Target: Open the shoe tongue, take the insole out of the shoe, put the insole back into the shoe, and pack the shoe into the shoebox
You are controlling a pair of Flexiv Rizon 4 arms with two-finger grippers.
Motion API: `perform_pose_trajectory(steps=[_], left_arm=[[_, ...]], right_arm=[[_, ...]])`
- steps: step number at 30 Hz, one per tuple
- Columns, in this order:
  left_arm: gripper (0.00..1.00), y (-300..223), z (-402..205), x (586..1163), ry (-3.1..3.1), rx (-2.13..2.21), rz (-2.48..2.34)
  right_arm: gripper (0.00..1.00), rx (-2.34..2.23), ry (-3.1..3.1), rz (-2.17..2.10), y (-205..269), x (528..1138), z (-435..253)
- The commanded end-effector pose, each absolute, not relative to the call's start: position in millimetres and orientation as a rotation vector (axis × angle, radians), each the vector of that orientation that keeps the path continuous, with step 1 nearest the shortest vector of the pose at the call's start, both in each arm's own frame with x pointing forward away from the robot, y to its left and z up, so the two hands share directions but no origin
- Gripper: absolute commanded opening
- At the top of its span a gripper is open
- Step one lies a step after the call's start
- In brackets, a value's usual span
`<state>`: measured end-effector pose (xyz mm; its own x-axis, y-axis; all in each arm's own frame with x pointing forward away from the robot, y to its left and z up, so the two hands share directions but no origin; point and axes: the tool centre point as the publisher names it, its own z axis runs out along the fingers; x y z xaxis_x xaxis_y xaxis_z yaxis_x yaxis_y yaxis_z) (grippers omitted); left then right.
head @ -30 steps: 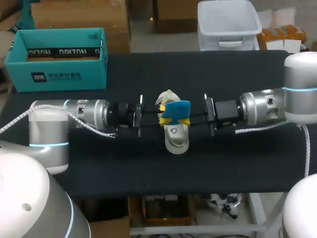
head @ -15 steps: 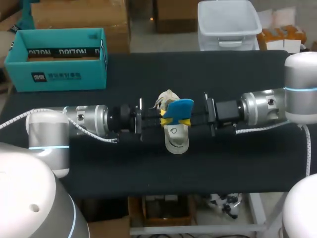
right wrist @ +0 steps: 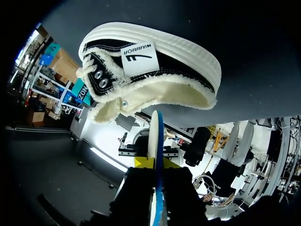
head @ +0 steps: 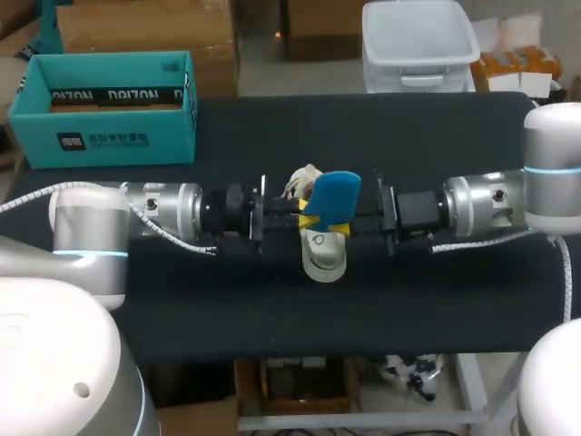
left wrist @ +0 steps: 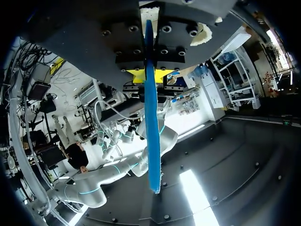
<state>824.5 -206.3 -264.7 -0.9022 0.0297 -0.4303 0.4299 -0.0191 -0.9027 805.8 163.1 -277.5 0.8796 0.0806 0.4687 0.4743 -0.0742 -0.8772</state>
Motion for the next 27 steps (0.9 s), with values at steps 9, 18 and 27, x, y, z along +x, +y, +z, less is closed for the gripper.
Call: perform_pose_trajectory(steps=[9,18,27], left_arm=[[0.9,-203,-272,830,2.033,0.528,-1.986],[1.0,-189,-264,832,2.102,0.648,-1.9],[1.0,-181,-269,834,2.159,0.755,-1.795]], right_arm=[[0.0,-1.626,-0.533,-0.408,162,807,-280],[0.0,-1.59,-0.581,-0.51,161,811,-296],[0.0,-1.603,-0.619,-0.625,162,816,-313]])
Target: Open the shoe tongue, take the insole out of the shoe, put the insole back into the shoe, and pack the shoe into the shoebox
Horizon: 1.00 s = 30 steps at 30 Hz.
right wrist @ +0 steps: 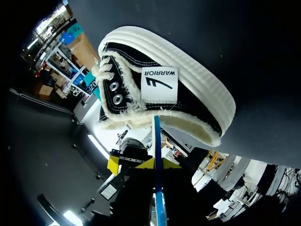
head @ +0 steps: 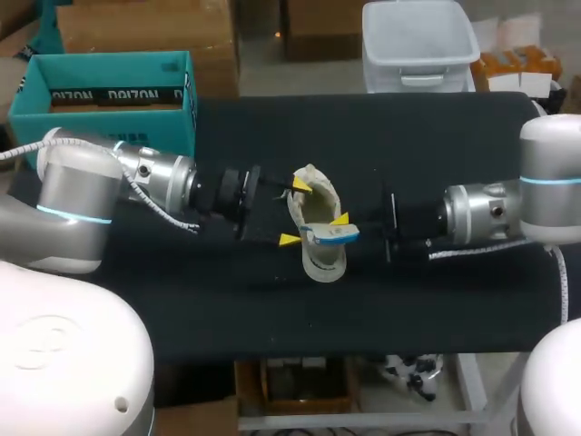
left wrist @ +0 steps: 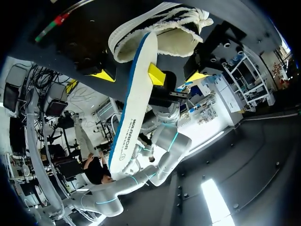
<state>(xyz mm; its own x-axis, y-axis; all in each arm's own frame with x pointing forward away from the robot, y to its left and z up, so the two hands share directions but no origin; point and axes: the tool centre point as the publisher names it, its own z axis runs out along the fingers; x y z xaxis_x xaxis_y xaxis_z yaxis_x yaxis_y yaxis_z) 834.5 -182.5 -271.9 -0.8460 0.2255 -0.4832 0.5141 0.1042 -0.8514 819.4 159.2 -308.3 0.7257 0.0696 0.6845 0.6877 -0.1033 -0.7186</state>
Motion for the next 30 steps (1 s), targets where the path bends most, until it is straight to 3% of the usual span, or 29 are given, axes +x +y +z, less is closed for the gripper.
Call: perform_pose_trajectory(steps=[1,17,20,30], left_arm=[[1.0,-181,-270,834,2.16,0.754,-1.792],[1.0,-181,-285,842,2.177,0.848,-1.699],[0.9,-182,-288,843,2.19,0.859,-1.694],[0.82,-184,-299,841,2.23,0.859,-1.675]], right_arm=[[0.0,-1.602,-0.616,-0.642,162,817,-314],[0.0,-1.629,-0.508,-0.786,164,818,-330],[0.0,-1.63,-0.538,-0.782,162,820,-331],[0.0,-1.629,-0.55,-0.78,157,831,-331]])
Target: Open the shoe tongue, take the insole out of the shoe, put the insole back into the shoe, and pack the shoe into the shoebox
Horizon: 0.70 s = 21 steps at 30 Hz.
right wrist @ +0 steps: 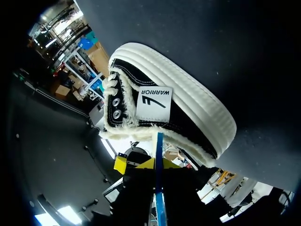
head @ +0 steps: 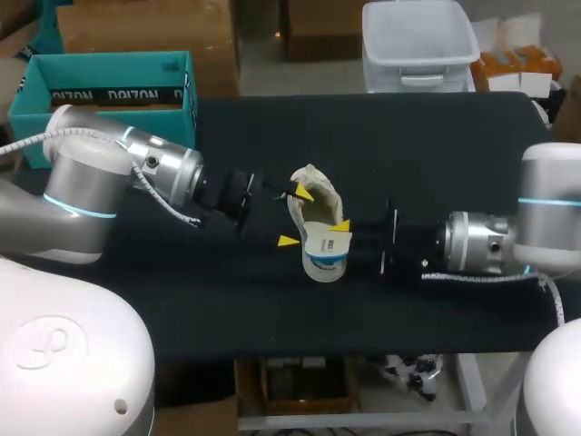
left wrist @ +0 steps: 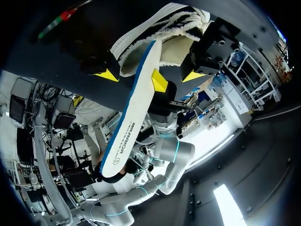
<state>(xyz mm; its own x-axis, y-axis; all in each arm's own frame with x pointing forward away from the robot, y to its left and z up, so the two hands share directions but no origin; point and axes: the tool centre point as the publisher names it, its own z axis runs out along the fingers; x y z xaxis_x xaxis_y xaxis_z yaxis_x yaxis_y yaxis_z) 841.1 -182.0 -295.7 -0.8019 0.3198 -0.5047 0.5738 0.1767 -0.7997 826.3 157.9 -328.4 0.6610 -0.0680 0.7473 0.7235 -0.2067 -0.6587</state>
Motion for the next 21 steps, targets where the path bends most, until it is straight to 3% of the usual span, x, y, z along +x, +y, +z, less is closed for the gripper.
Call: perform_pose_trajectory(steps=[1,4,8,10,14,17,18,19,21], left_arm=[[0.81,-184,-300,841,2.232,0.857,-1.674],[0.68,-184,-303,842,2.237,0.846,-1.667],[0.58,-184,-307,843,2.242,0.837,-1.65],[0.46,-185,-309,843,2.25,0.842,-1.641],[0.48,-189,-315,842,2.257,0.849,-1.623],[0.44,-192,-318,843,2.262,0.858,-1.621],[0.36,-193,-318,843,2.262,0.86,-1.62],[0.11,-193,-318,843,2.263,0.866,-1.618],[0.04,-194,-317,843,2.261,0.874,-1.613]], right_arm=[[0.0,-1.629,-0.553,-0.777,157,833,-332],[0.0,-1.629,-0.552,-0.767,155,836,-336],[0.0,-1.625,-0.552,-0.761,154,838,-337],[0.0,-1.629,-0.553,-0.755,154,839,-336],[0.0,-1.63,-0.557,-0.752,155,839,-335],[0.0,-1.631,-0.559,-0.742,157,840,-336],[0.0,-1.631,-0.559,-0.738,157,840,-336],[0.0,-1.632,-0.56,-0.737,157,840,-336],[0.0,-1.633,-0.562,-0.732,158,840,-336]])
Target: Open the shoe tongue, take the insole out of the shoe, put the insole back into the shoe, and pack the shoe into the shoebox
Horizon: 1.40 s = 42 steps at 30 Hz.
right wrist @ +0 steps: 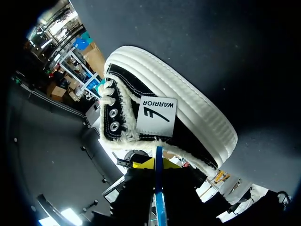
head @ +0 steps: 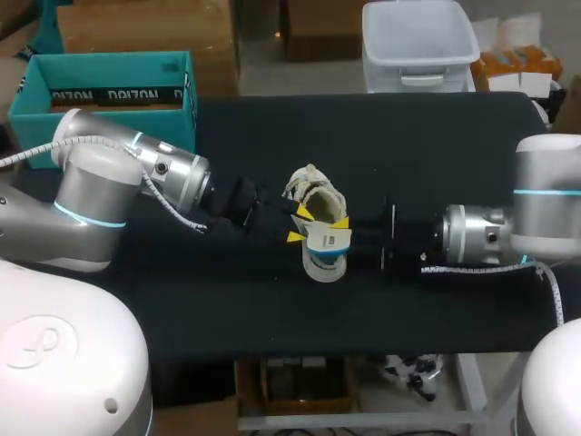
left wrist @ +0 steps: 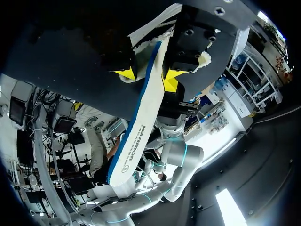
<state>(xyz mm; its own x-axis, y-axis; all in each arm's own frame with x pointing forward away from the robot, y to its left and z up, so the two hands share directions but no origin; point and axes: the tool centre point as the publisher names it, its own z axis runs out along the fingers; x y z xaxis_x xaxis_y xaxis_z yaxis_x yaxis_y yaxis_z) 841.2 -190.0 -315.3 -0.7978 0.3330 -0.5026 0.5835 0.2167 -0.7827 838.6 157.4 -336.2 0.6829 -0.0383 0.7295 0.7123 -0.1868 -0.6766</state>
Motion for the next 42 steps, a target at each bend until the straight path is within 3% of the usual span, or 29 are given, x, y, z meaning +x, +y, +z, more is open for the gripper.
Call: perform_pose_trajectory(steps=[1,5,7,8,24,25,27,32,36,42], left_arm=[[0.05,-194,-316,843,2.262,0.879,-1.609],[0.19,-196,-318,845,2.268,0.884,-1.598],[0.13,-197,-320,846,2.274,0.887,-1.587],[0.0,-198,-320,846,2.28,0.897,-1.577],[0.0,-200,-323,853,2.332,1.009,-1.44],[0.0,-199,-323,854,2.334,1.01,-1.436],[0.0,-198,-325,855,2.342,1.012,-1.423],[0.0,-196,-327,858,2.349,1.01,-1.406],[0.0,-196,-327,858,2.352,1.012,-1.394],[0.0,-195,-326,861,2.35,1.007,-1.385]], right_arm=[[0.0,-1.634,-0.563,-0.73,158,840,-336],[0.0,-1.633,-0.569,-0.724,160,840,-335],[0.0,-1.633,-0.571,-0.721,160,840,-336],[0.0,-1.634,-0.572,-0.717,160,840,-336],[0.0,-1.672,-0.6,-0.666,164,837,-340],[0.11,-1.681,-0.599,-0.664,165,836,-339],[0.21,-1.696,-0.594,-0.659,165,833,-338],[0.27,-1.717,-0.587,-0.665,163,824,-334],[0.23,-1.729,-0.59,-0.67,163,821,-330],[0.0,-1.746,-0.586,-0.655,161,818,-331]])
